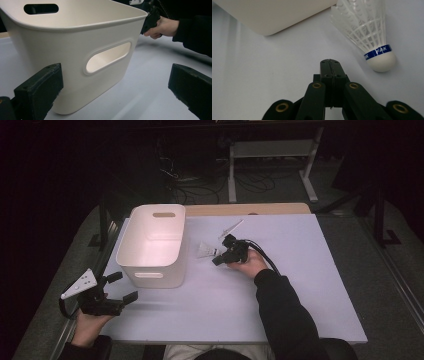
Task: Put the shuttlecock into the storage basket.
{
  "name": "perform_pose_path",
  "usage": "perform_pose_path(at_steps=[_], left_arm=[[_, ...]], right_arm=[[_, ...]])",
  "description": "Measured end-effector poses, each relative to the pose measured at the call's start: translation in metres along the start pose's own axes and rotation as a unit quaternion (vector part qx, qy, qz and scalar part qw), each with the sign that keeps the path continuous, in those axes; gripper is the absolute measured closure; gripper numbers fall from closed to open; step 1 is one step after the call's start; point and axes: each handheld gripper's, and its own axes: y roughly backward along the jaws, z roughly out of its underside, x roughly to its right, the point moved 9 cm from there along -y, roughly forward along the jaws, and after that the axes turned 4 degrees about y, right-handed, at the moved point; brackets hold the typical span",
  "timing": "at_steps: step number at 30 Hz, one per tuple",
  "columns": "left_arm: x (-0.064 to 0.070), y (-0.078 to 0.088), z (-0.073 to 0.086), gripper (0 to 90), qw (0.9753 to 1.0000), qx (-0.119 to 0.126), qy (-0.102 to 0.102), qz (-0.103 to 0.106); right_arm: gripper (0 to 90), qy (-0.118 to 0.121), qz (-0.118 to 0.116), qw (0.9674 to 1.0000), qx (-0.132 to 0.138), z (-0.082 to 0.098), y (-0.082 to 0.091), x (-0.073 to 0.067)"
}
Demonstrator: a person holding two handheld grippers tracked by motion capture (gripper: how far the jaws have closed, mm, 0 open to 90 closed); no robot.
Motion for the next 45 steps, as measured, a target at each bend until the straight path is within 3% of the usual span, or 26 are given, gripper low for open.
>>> perform_pose_path(at_steps=[20, 30, 35, 40, 45], left_arm=[[0.000, 0.000, 0.000, 0.0, 1.0000, 0.000, 0.000, 0.001], [0.000, 0.000, 0.000, 0.0, 1.0000, -0.001, 0.000, 0.001], [0.000, 0.000, 0.000, 0.0, 1.0000, -0.001, 0.000, 0.001], [0.000, 0.000, 0.000, 0.0, 1.0000, -0.001, 0.000, 0.001], [0.000, 0.000, 0.000, 0.0, 1.0000, -0.002, 0.000, 0.001]], right_arm=[[88.8, -0.008, 0.023, 0.9997, 0.007, -0.007, 0.011, 0.015], [82.6, -0.005, 0.039, 0.9992, 0.009, -0.011, 0.023, 0.022], [77.4, -0.001, 0.040, 0.9992, 0.008, -0.014, 0.029, 0.022], [62.6, 0.003, 0.042, 0.9988, 0.024, -0.022, 0.039, 0.023], [48.8, 0.009, 0.047, 0.9988, 0.012, -0.024, 0.045, 0.027]])
